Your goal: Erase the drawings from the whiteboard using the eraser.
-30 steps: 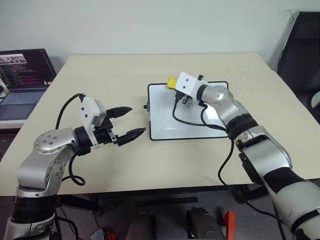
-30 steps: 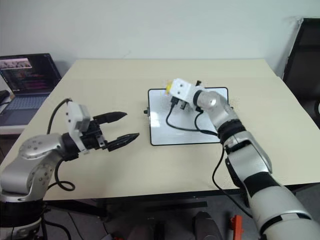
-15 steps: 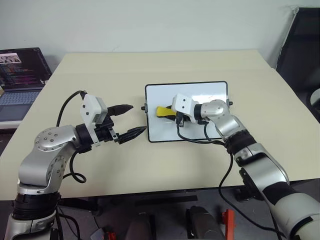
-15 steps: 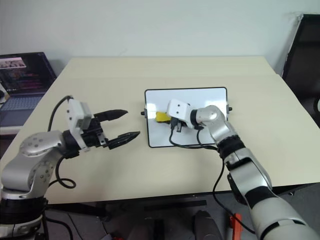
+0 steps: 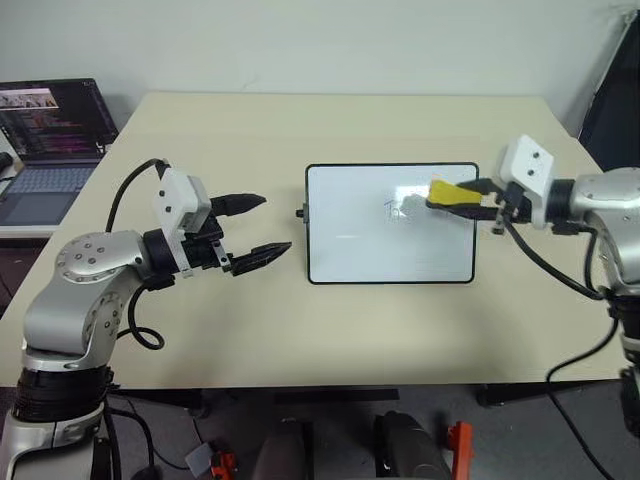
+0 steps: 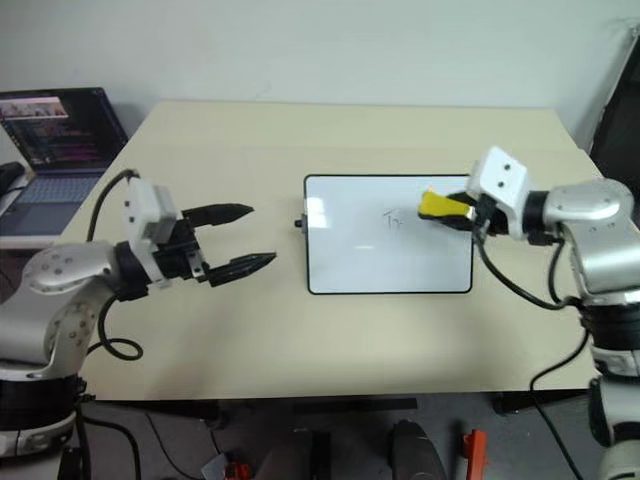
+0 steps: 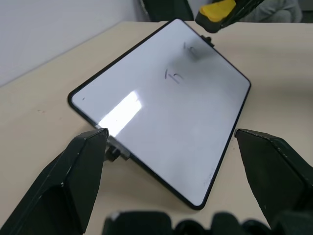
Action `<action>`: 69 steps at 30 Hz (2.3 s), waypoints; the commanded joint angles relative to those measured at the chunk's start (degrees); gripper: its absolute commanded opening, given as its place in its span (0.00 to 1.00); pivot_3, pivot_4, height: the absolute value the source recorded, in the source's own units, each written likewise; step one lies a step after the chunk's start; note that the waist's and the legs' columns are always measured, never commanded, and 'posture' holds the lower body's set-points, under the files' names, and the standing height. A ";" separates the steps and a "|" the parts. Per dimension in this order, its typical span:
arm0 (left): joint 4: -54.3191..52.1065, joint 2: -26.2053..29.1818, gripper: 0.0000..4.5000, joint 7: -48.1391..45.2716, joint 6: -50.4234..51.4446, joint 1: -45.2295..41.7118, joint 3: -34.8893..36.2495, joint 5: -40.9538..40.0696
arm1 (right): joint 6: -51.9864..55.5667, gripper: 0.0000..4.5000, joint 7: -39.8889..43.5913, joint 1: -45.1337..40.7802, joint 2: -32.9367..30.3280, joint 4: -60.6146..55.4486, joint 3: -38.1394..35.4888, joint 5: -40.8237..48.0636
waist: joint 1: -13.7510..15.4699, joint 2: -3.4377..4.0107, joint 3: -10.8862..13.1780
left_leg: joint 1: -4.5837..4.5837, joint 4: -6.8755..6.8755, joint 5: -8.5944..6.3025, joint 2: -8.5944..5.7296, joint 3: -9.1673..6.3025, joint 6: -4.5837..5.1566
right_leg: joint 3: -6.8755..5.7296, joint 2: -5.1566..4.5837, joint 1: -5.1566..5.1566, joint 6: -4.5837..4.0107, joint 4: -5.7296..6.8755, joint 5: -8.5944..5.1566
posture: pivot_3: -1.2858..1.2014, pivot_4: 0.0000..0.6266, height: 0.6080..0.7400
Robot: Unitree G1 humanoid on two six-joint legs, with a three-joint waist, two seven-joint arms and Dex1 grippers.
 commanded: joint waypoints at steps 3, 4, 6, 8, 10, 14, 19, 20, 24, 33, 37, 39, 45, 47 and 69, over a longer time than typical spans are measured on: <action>1.97 0.40 1.00 -1.69 -1.77 -1.88 -0.84 0.82 | 0.30 0.23 -1.28 6.46 -4.43 -6.02 -3.56 0.41 | -0.58 -0.01 0.02 | 0.07 0.01 -0.01 0.00 0.11 0.01 | 0.11 0.01 0.01 0.01 0.03 0.00 | 0.52 0.24 1.00; 2.34 0.27 1.00 -1.78 -2.00 -2.00 -1.19 1.05 | 0.61 0.23 -1.74 6.62 -4.30 -6.59 -3.93 0.92 | -0.87 0.00 0.04 | 0.10 0.02 -0.01 0.01 0.15 0.01 | 0.18 0.03 0.00 0.01 0.06 -0.01 | 0.52 0.24 1.00; 2.83 -0.12 1.00 -1.82 -2.47 -2.23 -2.02 1.53 | 0.71 0.23 -3.77 5.72 -3.54 -6.37 -4.63 1.22 | -1.13 -0.01 0.05 | 0.14 0.04 0.00 0.01 0.16 0.01 | 0.21 0.06 0.01 0.02 0.13 -0.01 | 0.52 0.24 1.00; 3.58 -0.87 1.00 -1.49 -3.44 -3.13 -2.60 2.16 | 0.77 0.23 -6.05 3.63 -1.95 -5.63 -5.03 1.77 | -1.23 -0.01 0.05 | 0.16 0.08 0.00 0.01 0.15 0.01 | 0.20 0.06 0.05 0.03 0.13 -0.01 | 0.52 0.24 1.00; 4.11 -1.64 1.00 -1.38 -4.11 -4.27 -2.86 2.26 | 0.97 0.23 -7.80 1.57 -0.01 -5.17 -5.30 2.64 | -1.22 -0.04 0.07 | 0.15 0.15 0.00 0.00 0.15 0.01 | 0.22 0.06 0.06 0.04 0.15 -0.01 | 0.52 0.24 1.00; 4.27 -3.10 1.00 -1.20 -4.29 -6.28 -2.47 1.59 | 1.86 0.23 -9.79 -1.23 2.79 -5.06 -5.70 4.55 | -0.96 -0.13 0.12 | 0.13 0.20 0.00 0.00 0.12 0.01 | 0.19 0.05 0.08 0.05 0.14 0.00 | 0.52 0.24 1.00; 3.69 -2.75 1.00 -1.86 -3.89 -6.42 -2.42 1.34 | 3.69 0.23 -9.73 -1.28 3.54 -6.57 -4.98 6.61 | -0.85 -0.13 0.12 | 0.10 0.19 -0.02 -0.01 0.12 -0.01 | 0.19 0.03 0.08 0.06 0.14 -0.01 | 0.52 0.24 1.00; 3.45 -2.67 1.00 -1.92 -3.71 -6.33 -2.41 1.23 | 3.98 0.23 -9.75 -1.21 3.57 -6.63 -4.92 6.84 | -0.84 -0.13 0.12 | 0.10 0.19 -0.03 -0.01 0.12 0.00 | 0.19 0.03 0.08 0.06 0.14 -0.01 | 0.52 0.24 1.00; 2.90 -2.21 1.00 -2.25 -2.95 -6.04 -2.38 0.82 | 5.57 0.23 -8.70 -0.07 2.71 -7.52 -4.37 7.88 | -0.85 -0.13 0.12 | 0.11 0.21 -0.03 0.00 0.11 0.00 | 0.19 0.03 0.08 0.06 0.17 -0.01 | 0.52 0.24 1.00; 1.52 -2.11 1.00 -2.32 -0.98 -6.62 -3.39 0.21 | 7.85 0.23 -6.49 4.82 -1.20 -10.78 -5.26 8.95 | -0.68 -0.13 0.12 | 0.11 0.24 -0.03 -0.01 0.11 0.00 | 0.18 0.03 0.08 0.07 0.22 -0.01 | 0.52 0.24 1.00; 2.07 -1.88 1.00 -2.78 -1.19 -6.37 -3.69 0.57 | 7.94 0.23 -6.28 6.24 -2.16 -11.69 -4.81 9.23 | -0.69 -0.13 0.12 | 0.12 0.27 -0.03 -0.01 0.12 0.00 | 0.19 0.03 0.09 0.07 0.24 -0.01 | 0.52 0.24 1.00; 2.18 -1.98 1.00 -2.78 -1.17 -6.48 -3.78 0.63 | 8.18 0.23 -6.56 6.70 -2.07 -12.12 -4.75 9.44 | -0.69 -0.13 0.12 | 0.13 0.28 -0.03 -0.01 0.11 0.00 | 0.18 0.03 0.09 0.07 0.27 -0.01 | 0.52 0.24 1.00; 1.81 -2.02 1.00 -2.74 -0.80 -6.15 -4.14 0.83 | 8.79 0.23 -6.50 7.73 -2.27 -13.32 -4.69 10.01 | -0.61 -0.13 0.12 | 0.12 0.30 -0.03 -0.01 0.12 0.00 | 0.19 0.03 0.09 0.07 0.27 -0.01 | 0.52 0.24 1.00; 1.73 -2.05 1.00 -2.77 -0.72 -6.06 -4.15 0.83 | 9.22 0.23 -6.28 7.93 -2.41 -13.76 -4.73 10.32 | -0.60 -0.13 0.12 | 0.13 0.30 -0.03 -0.01 0.11 0.00 | 0.18 0.03 0.09 0.07 0.28 -0.01 | 0.52 0.24 1.00; 1.81 -3.58 1.00 -2.96 -0.69 -5.82 -6.47 1.06 | 2.70 0.23 -18.93 -1.42 14.99 -8.71 -0.07 8.33 | -1.63 -0.15 0.11 | 0.26 0.34 -0.02 0.00 0.16 0.01 | 0.30 0.08 0.13 0.06 0.41 0.00 | 0.52 0.24 1.00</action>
